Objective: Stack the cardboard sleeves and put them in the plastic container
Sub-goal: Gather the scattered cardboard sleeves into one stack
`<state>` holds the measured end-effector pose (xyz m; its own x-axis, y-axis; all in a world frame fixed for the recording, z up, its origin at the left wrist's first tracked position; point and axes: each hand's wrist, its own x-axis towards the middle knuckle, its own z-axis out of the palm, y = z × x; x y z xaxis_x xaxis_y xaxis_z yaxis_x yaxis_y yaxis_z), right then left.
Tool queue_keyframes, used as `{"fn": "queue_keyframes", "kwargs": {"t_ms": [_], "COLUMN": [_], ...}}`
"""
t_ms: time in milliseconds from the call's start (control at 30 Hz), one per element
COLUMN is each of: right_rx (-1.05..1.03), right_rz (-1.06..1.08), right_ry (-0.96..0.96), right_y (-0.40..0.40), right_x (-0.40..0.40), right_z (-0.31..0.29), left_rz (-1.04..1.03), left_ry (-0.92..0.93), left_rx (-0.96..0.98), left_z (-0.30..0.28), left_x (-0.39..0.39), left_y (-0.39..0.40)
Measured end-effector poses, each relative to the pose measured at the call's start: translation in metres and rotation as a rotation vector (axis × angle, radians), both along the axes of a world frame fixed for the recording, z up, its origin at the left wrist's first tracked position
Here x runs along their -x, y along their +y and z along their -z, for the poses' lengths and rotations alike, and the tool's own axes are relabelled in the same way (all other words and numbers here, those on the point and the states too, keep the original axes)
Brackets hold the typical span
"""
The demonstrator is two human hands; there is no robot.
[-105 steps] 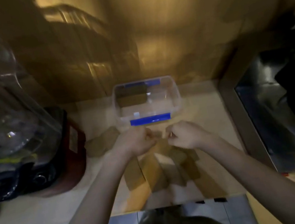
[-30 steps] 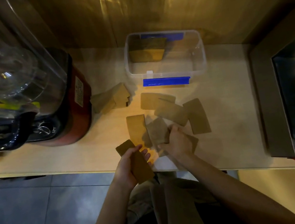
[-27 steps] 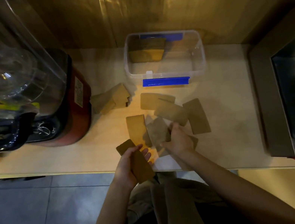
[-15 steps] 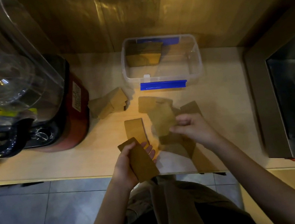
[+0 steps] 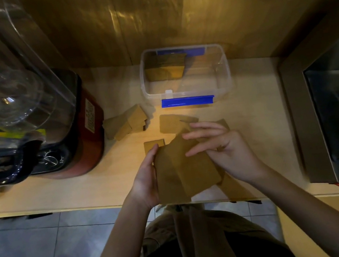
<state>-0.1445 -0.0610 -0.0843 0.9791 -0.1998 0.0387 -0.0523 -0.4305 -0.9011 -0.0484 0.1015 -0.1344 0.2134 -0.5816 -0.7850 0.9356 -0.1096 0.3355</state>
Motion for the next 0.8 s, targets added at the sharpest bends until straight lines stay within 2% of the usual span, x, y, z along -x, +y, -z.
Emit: {"fn": "queue_keyframes", "kwargs": {"t_ms": [167, 333, 500, 567, 633, 700, 800], "right_rx": [0.316, 0.426, 0.536, 0.498, 0.329, 0.165, 0.200], "right_rz": [-0.021, -0.114, -0.208, -0.264, -0.279, -0.200, -0.057], "right_ry": [-0.113, -0.102, -0.073, 0.013, 0.130, 0.223, 0.316], "right_y": [0.015, 0.026, 0.029, 0.032, 0.036, 0.039, 0.040], "right_x": [0.000, 0.002, 0.005, 0.005, 0.002, -0.004, -0.018], "right_z": [0.012, 0.026, 0.041, 0.046, 0.046, 0.048, 0.062], "left_rz": [0.022, -0.005, -0.025, -0.016, -0.014, -0.063, -0.211], "left_ry": [-0.011, -0.039, -0.069, -0.065, -0.040, -0.023, 0.072], "left_rx": [0.089, 0.169, 0.131, 0.106, 0.084, 0.081, 0.050], "left_z": [0.000, 0.005, 0.014, 0.017, 0.019, 0.022, 0.032], "left_x": [0.000, 0.005, 0.012, 0.014, 0.018, 0.021, 0.020], "left_y": [-0.002, -0.001, 0.007, 0.011, 0.015, 0.021, 0.034]}}
